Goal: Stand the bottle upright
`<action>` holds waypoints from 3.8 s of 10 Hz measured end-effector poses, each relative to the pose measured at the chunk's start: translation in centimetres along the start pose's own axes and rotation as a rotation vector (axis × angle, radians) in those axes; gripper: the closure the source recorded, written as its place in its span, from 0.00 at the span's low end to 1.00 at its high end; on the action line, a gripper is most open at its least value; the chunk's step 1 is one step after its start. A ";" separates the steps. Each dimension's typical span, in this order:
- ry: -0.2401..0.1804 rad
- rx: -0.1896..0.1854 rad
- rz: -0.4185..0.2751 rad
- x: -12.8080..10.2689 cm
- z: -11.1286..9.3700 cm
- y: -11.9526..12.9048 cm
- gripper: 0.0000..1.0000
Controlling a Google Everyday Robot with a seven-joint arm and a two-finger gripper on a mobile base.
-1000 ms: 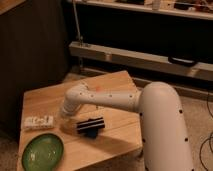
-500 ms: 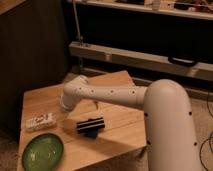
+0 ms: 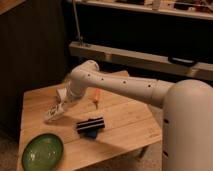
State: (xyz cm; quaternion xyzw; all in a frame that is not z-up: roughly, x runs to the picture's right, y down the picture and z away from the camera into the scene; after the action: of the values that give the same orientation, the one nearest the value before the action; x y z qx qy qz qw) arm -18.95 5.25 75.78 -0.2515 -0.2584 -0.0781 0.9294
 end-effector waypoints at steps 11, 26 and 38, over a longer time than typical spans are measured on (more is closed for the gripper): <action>0.055 0.042 -0.090 1.6 -6.6 -2.4 0.46; 0.055 0.142 0.404 19.7 -4.0 5.1 0.20; 0.038 0.124 0.410 21.1 -1.1 7.5 0.54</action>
State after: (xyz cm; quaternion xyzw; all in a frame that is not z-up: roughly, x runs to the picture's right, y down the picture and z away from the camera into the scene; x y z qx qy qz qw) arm 1.68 10.83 82.72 -0.2397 -0.1886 0.1237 0.9443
